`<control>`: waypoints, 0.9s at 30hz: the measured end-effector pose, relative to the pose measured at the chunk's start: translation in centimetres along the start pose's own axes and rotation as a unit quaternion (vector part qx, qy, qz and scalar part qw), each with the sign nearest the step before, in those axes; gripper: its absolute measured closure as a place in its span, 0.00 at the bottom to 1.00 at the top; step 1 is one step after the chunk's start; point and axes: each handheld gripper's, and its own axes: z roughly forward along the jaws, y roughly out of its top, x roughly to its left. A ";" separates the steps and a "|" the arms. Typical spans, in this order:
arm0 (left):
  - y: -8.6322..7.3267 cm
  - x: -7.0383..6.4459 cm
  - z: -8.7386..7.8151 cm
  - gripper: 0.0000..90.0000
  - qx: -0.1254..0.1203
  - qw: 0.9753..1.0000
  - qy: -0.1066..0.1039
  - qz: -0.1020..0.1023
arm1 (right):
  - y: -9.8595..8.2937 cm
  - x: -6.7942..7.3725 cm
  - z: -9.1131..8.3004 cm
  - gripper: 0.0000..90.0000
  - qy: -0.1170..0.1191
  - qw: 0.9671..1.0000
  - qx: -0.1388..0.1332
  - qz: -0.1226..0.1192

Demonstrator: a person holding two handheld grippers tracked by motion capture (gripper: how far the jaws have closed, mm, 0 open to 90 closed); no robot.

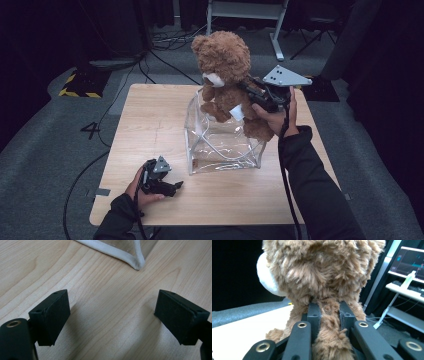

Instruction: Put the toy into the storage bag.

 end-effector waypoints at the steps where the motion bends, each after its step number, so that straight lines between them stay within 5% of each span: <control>1: 0.0 0.0 0.0 0.14 0.000 1.000 0.000 0.000 | 0.0 0.0 0.0 0.85 0.000 1.000 0.000 0.000; 9: 0.0 0.0 0.0 0.14 0.000 1.000 0.000 0.000 | -0.3 0.4 0.6 0.84 0.023 1.000 0.011 -0.003; 12: 0.0 0.0 0.0 0.14 0.000 1.000 0.000 0.001 | -0.3 1.6 1.3 0.84 0.042 0.998 0.032 -0.019; 27: 0.0 0.0 0.0 0.14 0.000 1.000 0.000 0.001 | -0.7 2.7 2.2 0.84 0.059 0.996 0.066 -0.031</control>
